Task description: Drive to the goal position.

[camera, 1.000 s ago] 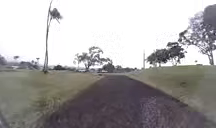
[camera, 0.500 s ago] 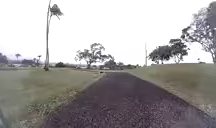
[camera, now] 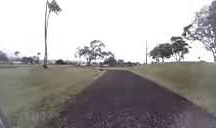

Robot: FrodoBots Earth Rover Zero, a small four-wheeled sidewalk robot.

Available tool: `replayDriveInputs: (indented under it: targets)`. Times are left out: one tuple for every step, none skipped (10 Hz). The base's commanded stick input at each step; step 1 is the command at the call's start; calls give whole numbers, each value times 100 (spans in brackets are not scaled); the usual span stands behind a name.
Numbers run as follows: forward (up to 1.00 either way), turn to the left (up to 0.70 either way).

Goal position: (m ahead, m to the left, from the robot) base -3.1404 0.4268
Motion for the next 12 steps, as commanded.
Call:
replayDriveInputs:
  targets:
    - [100, -17]
    - [100, -6]
    - [100, 0]
    - [100, 0]
    - [100, 0]
    - [100, 0]
    - [100, 0]
    - [100, 0]
    - [100, 0]
    - [100, 0]
    - [100, 0]
    - [100, 0]
